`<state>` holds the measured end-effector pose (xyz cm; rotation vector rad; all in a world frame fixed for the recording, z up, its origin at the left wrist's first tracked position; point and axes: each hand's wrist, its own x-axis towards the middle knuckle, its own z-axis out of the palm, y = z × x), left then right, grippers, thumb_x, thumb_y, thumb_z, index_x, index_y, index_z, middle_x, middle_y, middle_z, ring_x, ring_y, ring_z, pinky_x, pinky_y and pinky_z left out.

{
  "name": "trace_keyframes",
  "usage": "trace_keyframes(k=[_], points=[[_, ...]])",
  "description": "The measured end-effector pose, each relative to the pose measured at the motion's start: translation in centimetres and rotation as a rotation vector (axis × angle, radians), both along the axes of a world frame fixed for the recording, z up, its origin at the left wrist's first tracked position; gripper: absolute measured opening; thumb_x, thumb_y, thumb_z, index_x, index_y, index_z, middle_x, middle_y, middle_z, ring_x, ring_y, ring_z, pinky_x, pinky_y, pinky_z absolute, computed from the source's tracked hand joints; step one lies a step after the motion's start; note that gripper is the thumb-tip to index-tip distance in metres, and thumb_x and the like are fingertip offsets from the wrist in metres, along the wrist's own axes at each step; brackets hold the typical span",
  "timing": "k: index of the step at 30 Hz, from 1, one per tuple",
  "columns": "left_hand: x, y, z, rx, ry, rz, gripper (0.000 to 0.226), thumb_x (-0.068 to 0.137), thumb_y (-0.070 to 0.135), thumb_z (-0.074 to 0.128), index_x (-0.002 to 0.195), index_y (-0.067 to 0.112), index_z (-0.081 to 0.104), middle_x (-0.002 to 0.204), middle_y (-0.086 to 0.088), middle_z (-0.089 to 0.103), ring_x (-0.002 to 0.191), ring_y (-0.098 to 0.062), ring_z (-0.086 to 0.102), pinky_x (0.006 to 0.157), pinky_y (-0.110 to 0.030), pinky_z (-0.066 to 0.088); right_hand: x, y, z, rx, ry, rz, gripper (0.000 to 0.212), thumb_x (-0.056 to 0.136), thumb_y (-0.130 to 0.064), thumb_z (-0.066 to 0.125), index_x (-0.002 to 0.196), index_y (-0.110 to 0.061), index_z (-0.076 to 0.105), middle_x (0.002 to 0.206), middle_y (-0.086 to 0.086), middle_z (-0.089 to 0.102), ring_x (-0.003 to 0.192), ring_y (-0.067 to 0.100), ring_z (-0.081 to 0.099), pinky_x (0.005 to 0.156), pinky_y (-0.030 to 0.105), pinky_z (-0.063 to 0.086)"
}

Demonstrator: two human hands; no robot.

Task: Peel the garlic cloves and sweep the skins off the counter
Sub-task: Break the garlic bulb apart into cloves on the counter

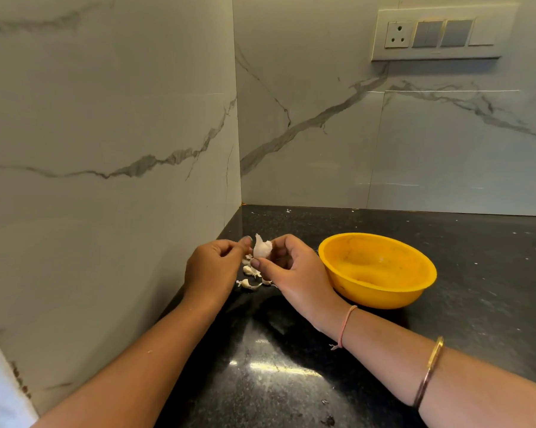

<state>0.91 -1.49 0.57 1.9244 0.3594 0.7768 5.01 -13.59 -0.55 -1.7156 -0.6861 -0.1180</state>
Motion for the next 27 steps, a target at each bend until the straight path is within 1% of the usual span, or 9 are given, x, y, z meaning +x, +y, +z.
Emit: trace_keyframes(k=[3, 5, 7, 10, 13, 15, 19, 23, 27], points=[[-0.3, -0.5, 0.6, -0.156, -0.035, -0.081, 0.030, 0.090, 0.046, 0.050, 0.074, 0.028, 0.068, 0.077, 0.001, 0.070, 0.077, -0.013, 0.064, 0.073, -0.027, 0.049, 0.1, 0.0, 0.0, -0.002, -0.004, -0.005, 0.024, 0.080, -0.023, 0.073, 0.099, -0.014, 0.061, 0.087, 0.000, 0.068, 0.076, 0.009, 0.063, 0.068, 0.021, 0.053], [-0.7, -1.1, 0.9, -0.300, -0.033, -0.252, 0.030, 0.082, 0.050, 0.054, 0.081, 0.024, 0.070, 0.080, 0.000, 0.073, 0.080, -0.014, 0.069, 0.074, -0.026, 0.054, 0.1, 0.0, 0.0, -0.011, -0.016, -0.010, 0.022, 0.082, -0.021, 0.071, 0.100, -0.013, 0.062, 0.087, 0.000, 0.068, 0.076, 0.008, 0.063, 0.065, 0.018, 0.052], [-0.9, -1.4, 0.7, -0.302, -0.005, -0.349, 0.027, 0.074, 0.044, 0.061, 0.088, 0.022, 0.070, 0.083, 0.002, 0.073, 0.079, -0.009, 0.070, 0.071, -0.022, 0.056, 0.1, -0.1, -0.1, -0.042, -0.062, -0.043, 0.015, 0.084, -0.017, 0.068, 0.096, -0.011, 0.063, 0.086, 0.002, 0.067, 0.077, 0.010, 0.063, 0.066, 0.020, 0.052], [-0.7, -1.1, 0.4, -0.348, 0.001, -0.355, 0.017, 0.079, 0.020, 0.068, 0.096, 0.016, 0.070, 0.091, -0.004, 0.074, 0.086, -0.015, 0.071, 0.074, -0.026, 0.057, 0.1, -0.1, -0.1, -0.117, -0.163, -0.115, 0.005, 0.084, -0.014, 0.065, 0.084, -0.016, 0.060, 0.081, 0.000, 0.061, 0.073, 0.009, 0.056, 0.061, 0.016, 0.045], [-0.8, -0.9, 0.5, -0.486, 0.002, -0.381, 0.023, 0.074, 0.013, 0.071, 0.096, 0.008, 0.070, 0.091, -0.012, 0.073, 0.086, -0.023, 0.071, 0.070, -0.026, 0.057, 0.1, 0.0, -0.1, -0.158, -0.211, -0.147, 0.015, 0.083, -0.014, 0.066, 0.076, -0.019, 0.053, 0.076, -0.004, 0.054, 0.066, 0.006, 0.049, 0.056, 0.012, 0.036], [-0.7, -0.9, 0.5, -0.511, 0.007, -0.378, 0.029, 0.066, 0.016, 0.073, 0.092, 0.005, 0.070, 0.090, -0.013, 0.073, 0.083, -0.023, 0.071, 0.065, -0.025, 0.056, 0.1, 0.0, -0.2, -0.178, -0.214, -0.145, 0.018, 0.081, -0.013, 0.068, 0.075, -0.020, 0.053, 0.078, -0.003, 0.056, 0.070, 0.007, 0.051, 0.058, 0.015, 0.041], [-0.6, -0.8, 0.5, -0.496, 0.020, -0.336, 0.036, 0.054, 0.019, 0.076, 0.086, 0.004, 0.069, 0.082, -0.011, 0.073, 0.076, -0.021, 0.071, 0.066, -0.028, 0.056, 0.3, -0.1, -0.2, -0.194, -0.184, -0.132, 0.017, 0.078, -0.012, 0.072, 0.076, -0.019, 0.057, 0.082, 0.001, 0.064, 0.078, 0.014, 0.061, 0.068, 0.025, 0.053], [-0.6, -0.8, 0.3, -0.488, 0.006, -0.293, 0.019, 0.065, 0.006, 0.077, 0.081, 0.001, 0.068, 0.070, -0.005, 0.072, 0.065, -0.017, 0.070, 0.059, -0.022, 0.056, 0.4, -0.1, -0.2, -0.201, -0.159, -0.143, 0.018, 0.078, -0.016, 0.073, 0.072, -0.022, 0.058, 0.078, 0.000, 0.067, 0.074, 0.012, 0.063, 0.066, 0.025, 0.054], [-0.5, -0.7, 0.2, -0.522, -0.016, -0.292, 0.017, 0.068, 0.007, 0.075, 0.084, 0.005, 0.069, 0.076, -0.008, 0.073, 0.071, -0.018, 0.071, 0.063, -0.024, 0.058, 0.5, -0.1, -0.2, -0.149, -0.060, -0.107, 0.008, 0.082, -0.020, 0.071, 0.080, -0.018, 0.063, 0.077, 0.001, 0.069, 0.073, 0.014, 0.067, 0.067, 0.027, 0.057]])
